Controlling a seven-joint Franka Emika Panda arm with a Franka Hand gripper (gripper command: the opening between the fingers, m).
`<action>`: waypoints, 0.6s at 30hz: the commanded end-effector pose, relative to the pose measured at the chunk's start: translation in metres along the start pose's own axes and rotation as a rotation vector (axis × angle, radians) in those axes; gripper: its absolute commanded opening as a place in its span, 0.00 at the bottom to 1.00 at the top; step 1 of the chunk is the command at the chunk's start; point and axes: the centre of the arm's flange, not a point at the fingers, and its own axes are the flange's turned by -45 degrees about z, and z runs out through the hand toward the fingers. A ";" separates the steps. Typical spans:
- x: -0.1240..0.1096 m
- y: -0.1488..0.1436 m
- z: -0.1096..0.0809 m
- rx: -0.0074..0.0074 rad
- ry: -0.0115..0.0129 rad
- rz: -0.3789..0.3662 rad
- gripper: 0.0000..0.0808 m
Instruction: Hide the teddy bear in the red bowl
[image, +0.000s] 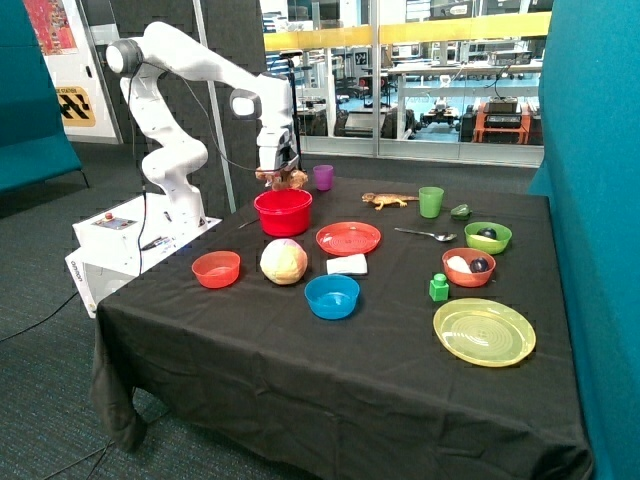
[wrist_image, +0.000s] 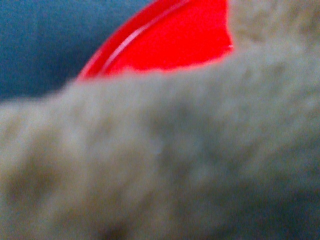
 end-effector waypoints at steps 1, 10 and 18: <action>-0.005 0.007 0.024 -0.0022 0.0015 0.026 0.00; -0.009 0.001 0.043 -0.0022 0.0014 0.018 0.00; -0.021 0.002 0.061 -0.0022 0.0015 0.028 0.00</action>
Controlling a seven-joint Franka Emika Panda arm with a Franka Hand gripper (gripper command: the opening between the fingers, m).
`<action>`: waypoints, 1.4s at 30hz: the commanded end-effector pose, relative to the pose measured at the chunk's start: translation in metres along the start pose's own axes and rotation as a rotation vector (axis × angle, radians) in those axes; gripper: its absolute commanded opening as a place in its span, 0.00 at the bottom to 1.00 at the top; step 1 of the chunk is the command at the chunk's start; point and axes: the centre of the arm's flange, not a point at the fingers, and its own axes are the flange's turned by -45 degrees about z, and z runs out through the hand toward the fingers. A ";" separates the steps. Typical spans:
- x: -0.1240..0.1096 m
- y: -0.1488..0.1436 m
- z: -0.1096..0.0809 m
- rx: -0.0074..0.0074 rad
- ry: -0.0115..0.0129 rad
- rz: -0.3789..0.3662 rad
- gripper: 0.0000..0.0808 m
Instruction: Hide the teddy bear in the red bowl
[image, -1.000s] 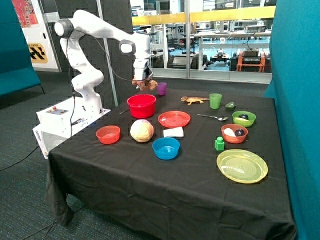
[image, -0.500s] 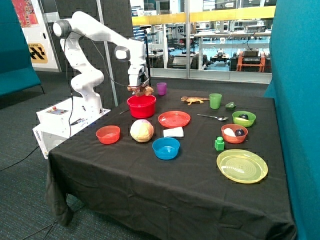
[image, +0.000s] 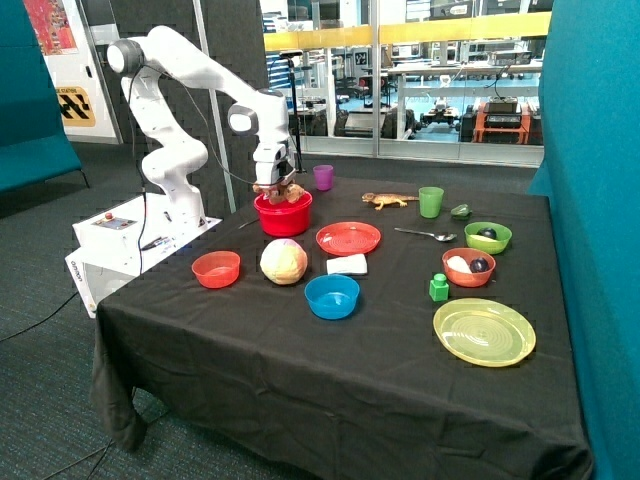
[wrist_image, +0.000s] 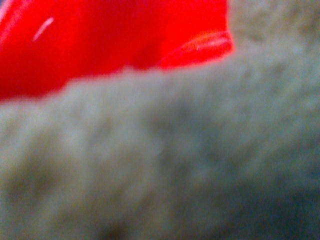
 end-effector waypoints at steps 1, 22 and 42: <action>-0.010 0.000 0.023 -0.0021 -0.0013 0.013 0.00; 0.005 0.006 0.036 -0.0021 -0.0013 0.011 0.00; 0.011 0.005 0.054 -0.0021 -0.0013 0.007 0.00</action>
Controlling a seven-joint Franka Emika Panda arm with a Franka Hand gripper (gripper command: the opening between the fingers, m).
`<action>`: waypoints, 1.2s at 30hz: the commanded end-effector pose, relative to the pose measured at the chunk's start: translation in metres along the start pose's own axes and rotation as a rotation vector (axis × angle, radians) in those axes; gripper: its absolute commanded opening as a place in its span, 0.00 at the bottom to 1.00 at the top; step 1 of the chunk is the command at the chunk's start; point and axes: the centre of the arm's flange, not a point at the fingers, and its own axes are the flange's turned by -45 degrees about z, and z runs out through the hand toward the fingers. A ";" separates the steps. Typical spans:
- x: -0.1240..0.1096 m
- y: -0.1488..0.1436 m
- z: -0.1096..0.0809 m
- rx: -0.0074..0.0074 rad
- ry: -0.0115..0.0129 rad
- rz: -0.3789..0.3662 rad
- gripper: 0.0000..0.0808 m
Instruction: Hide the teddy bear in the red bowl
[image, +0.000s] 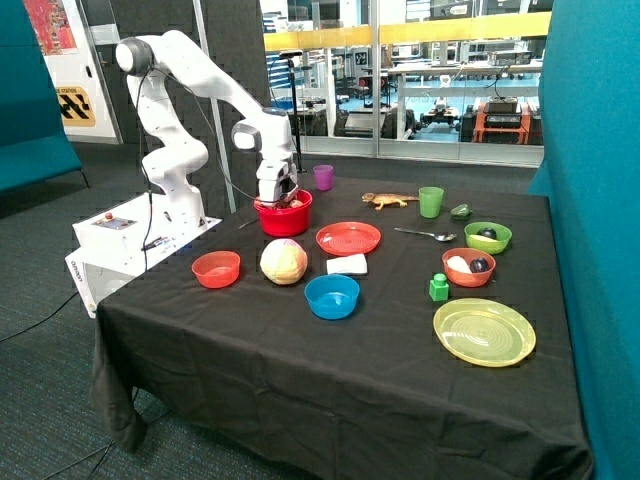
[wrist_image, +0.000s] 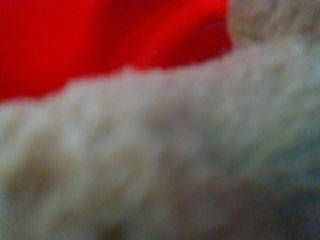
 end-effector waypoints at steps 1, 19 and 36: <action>0.005 -0.001 0.006 0.0029 -0.0002 0.001 0.00; 0.009 -0.002 0.009 0.0029 -0.0002 -0.027 0.75; 0.007 0.008 0.009 0.0029 -0.0002 -0.030 1.00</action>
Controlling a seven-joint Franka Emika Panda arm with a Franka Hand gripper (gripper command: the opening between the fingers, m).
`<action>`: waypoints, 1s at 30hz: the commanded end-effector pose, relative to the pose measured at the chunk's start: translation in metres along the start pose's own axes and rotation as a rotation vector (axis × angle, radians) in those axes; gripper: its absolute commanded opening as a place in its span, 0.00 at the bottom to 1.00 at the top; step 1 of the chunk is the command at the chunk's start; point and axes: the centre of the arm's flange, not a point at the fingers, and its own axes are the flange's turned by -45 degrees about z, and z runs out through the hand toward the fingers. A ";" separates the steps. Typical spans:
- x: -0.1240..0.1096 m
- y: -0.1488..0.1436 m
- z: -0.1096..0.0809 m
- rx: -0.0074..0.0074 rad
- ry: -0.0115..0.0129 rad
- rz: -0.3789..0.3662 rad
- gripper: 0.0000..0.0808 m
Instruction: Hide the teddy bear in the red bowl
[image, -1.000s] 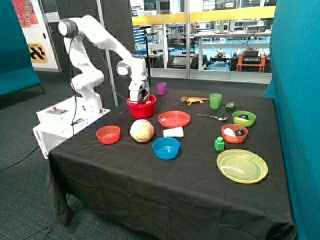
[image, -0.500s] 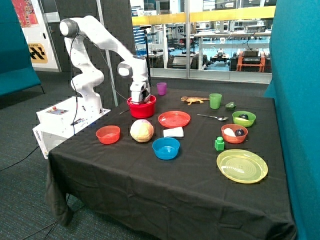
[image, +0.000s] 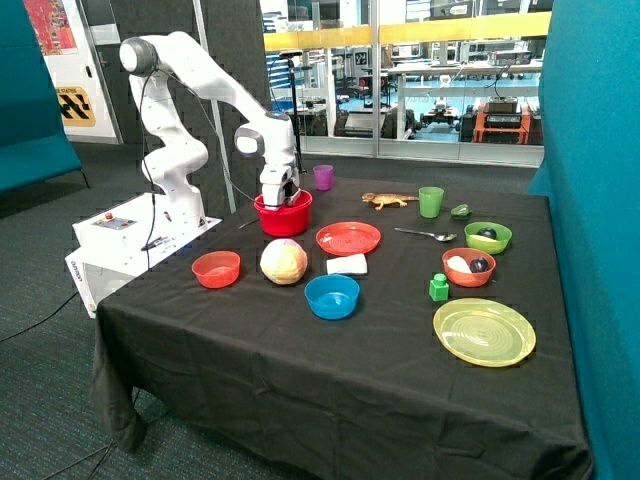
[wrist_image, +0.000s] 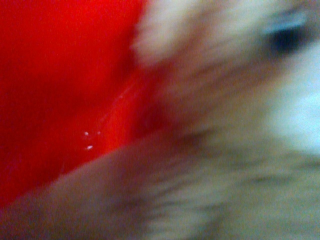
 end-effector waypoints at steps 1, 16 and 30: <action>-0.001 0.004 0.000 -0.0010 0.0005 -0.005 1.00; 0.008 -0.005 -0.021 -0.0010 0.0005 -0.050 0.91; 0.041 -0.020 -0.074 -0.0010 0.0004 -0.139 0.77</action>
